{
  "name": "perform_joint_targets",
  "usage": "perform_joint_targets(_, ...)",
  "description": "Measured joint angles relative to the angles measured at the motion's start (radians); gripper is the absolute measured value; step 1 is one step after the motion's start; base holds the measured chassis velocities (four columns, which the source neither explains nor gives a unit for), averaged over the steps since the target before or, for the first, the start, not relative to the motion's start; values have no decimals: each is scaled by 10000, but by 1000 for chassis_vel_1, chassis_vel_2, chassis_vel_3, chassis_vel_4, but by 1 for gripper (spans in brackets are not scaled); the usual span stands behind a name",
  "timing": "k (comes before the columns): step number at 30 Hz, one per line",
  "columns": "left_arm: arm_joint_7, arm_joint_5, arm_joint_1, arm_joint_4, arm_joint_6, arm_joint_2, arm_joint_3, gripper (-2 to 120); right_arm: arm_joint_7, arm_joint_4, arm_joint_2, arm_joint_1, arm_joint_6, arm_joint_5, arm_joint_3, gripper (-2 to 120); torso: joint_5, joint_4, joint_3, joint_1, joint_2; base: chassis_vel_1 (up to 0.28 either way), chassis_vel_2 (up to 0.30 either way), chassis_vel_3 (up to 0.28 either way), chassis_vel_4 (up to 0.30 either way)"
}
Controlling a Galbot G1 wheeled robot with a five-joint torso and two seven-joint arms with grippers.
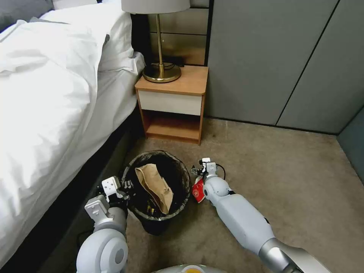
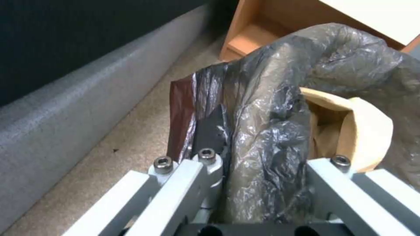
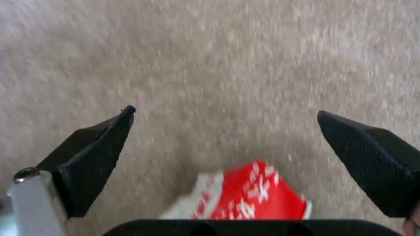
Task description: Pick up the trash bin, then pick up the garbage from the floor and place it into the trash bin.
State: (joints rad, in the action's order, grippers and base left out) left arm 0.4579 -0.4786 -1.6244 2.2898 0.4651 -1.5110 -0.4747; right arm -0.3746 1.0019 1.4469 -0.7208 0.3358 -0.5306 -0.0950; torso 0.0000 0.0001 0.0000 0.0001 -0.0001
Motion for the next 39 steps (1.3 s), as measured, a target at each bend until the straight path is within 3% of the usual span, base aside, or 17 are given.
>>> perform_joint_targets(8,11,17,-47,75,-10,9,18,83,87,-7,105,-387,533,-208,292,100,0,-2,0,0,0,0,0,0,0)
perform_joint_targets(27,40,120,-115,149,-14,-38,198,83,384,-352,752,-820,420,-22,800,100,-2,-1,-1,-1,0,0,0,0,0)
perform_joint_targets(39,40,131,-128,155,-38,-8,208,83,992,-657,779,-872,-267,473,924,74,-1,-2,-1,-1,1,0,0,0,0)
